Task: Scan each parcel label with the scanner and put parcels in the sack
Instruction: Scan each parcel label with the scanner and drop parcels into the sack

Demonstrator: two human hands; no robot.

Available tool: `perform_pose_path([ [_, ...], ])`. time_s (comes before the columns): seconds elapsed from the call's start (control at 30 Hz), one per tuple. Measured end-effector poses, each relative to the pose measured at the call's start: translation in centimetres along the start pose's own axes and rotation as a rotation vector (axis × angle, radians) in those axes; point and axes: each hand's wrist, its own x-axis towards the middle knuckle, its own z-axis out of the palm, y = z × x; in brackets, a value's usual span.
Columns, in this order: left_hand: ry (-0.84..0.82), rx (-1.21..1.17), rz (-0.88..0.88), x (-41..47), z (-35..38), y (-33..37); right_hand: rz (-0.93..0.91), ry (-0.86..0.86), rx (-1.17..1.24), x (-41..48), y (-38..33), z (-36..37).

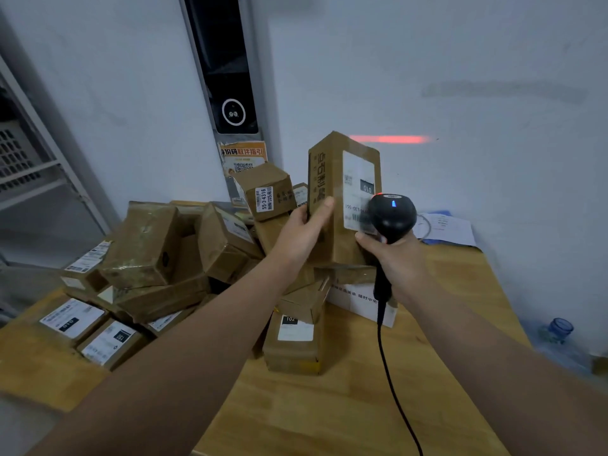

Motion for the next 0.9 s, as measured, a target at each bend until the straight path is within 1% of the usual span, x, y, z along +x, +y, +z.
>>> perform_pose_path([
  [0.07,0.006,0.108,-0.008,0.4,0.0,-0.2,-0.037,0.014,-0.061,-0.3,0.0,0.7],
  [0.17,-0.004,0.177,-0.103,1.3,-0.8,-0.4,-0.040,0.034,-0.099,-0.7,-0.2,0.9],
  [0.27,-0.027,0.183,-0.093,1.8,-2.3,0.1,0.008,0.032,-0.015,-0.4,-0.8,-0.1],
  [0.37,-0.096,0.272,-0.055,1.8,-4.3,1.7,0.008,0.055,0.054,0.2,-2.1,-2.0],
  [0.43,-0.204,0.376,-0.047,2.0,-5.5,2.6,-0.037,0.046,0.067,0.7,-2.9,-3.3],
  [0.47,-0.269,0.454,-0.054,1.9,-6.0,2.9,-0.070,0.009,0.060,0.9,-3.1,-4.0],
  [0.53,-0.352,0.617,-0.048,1.9,-6.4,3.2,-0.113,-0.135,0.028,0.9,-3.5,-5.0],
  [0.6,-0.383,0.695,-0.039,2.1,-6.7,3.2,-0.073,-0.288,0.020,1.0,-3.5,-5.8],
  [0.63,-0.389,0.713,-0.031,2.3,-6.8,3.2,-0.031,-0.335,0.019,0.9,-3.4,-6.0],
  [0.7,-0.382,0.739,-0.012,2.3,-6.8,3.0,0.025,-0.330,0.011,1.0,-3.0,-6.1],
  [0.73,-0.358,0.748,0.013,2.2,-6.6,2.8,0.031,-0.285,0.010,1.0,-2.8,-5.8],
  [0.77,-0.275,0.764,0.057,2.3,-6.2,2.4,0.027,-0.219,0.026,1.0,-2.7,-5.4],
  [0.8,-0.124,0.814,0.125,2.5,-5.7,1.9,0.021,-0.134,0.058,0.9,-2.6,-4.9],
  [0.83,0.074,0.847,0.185,2.5,-5.1,1.2,0.027,-0.041,0.117,0.7,-2.5,-4.4],
  [0.87,0.270,0.785,0.212,2.3,-4.2,0.6,0.060,0.052,0.212,0.7,-2.5,-3.8],
  [0.9,0.412,0.620,0.184,1.8,-3.1,0.1,0.115,0.132,0.331,0.6,-2.5,-3.3],
])
